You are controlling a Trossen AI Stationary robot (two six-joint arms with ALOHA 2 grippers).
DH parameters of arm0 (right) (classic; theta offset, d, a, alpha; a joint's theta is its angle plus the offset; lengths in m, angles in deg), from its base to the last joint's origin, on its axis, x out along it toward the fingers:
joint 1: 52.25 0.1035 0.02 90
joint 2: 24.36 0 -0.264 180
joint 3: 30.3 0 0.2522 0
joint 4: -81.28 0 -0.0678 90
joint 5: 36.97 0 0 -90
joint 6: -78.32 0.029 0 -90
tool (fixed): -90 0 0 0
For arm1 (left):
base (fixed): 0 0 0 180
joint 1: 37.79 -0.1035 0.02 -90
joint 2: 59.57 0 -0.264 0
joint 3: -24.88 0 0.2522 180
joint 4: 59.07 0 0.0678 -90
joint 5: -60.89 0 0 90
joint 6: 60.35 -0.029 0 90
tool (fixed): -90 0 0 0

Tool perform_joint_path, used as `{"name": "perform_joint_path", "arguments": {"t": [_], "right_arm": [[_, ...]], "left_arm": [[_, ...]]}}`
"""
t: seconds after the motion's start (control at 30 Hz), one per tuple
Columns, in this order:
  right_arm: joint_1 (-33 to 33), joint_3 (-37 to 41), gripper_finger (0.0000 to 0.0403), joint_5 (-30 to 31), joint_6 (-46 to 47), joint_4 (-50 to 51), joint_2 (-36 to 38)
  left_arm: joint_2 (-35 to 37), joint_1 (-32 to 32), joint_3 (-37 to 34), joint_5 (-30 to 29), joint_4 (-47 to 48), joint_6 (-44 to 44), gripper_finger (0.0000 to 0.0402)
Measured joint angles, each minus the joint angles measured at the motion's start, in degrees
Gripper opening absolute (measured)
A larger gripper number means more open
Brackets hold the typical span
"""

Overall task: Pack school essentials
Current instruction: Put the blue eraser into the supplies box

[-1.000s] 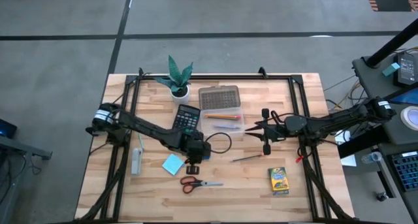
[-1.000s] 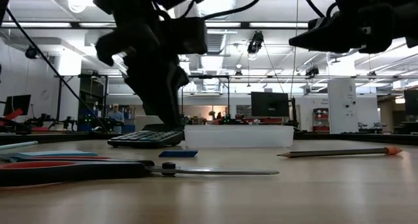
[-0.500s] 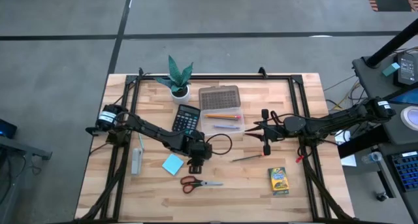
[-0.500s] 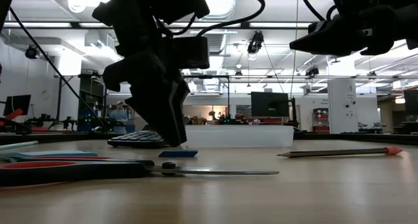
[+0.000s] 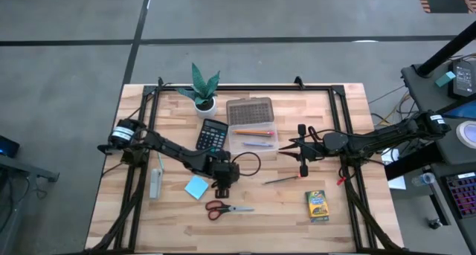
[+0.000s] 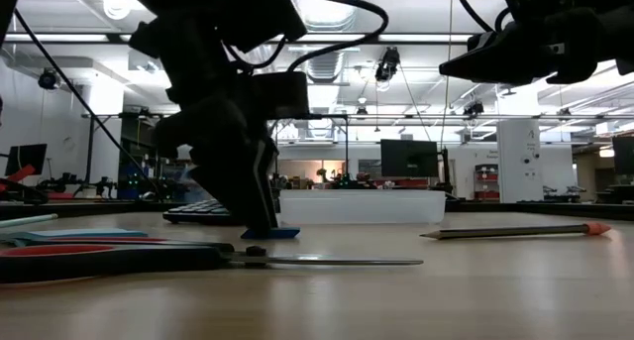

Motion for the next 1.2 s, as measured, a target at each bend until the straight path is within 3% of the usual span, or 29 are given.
{"name": "perform_joint_path", "arguments": {"t": [0.57, 1.2], "right_arm": [[0.0, -0.02, 0.0034, 0.03, 0.11, 0.0, 0.0], [-0.02, -0.09, 0.0034, 0.05, 0.1, -0.01, -0.02]], "left_arm": [[0.33, -0.04, -2.89, -0.07, -3.83, -0.12, 0.0023], [4.31, -0.17, -1.48, -2.83, -3.46, -2.11, 0.0012]]}}
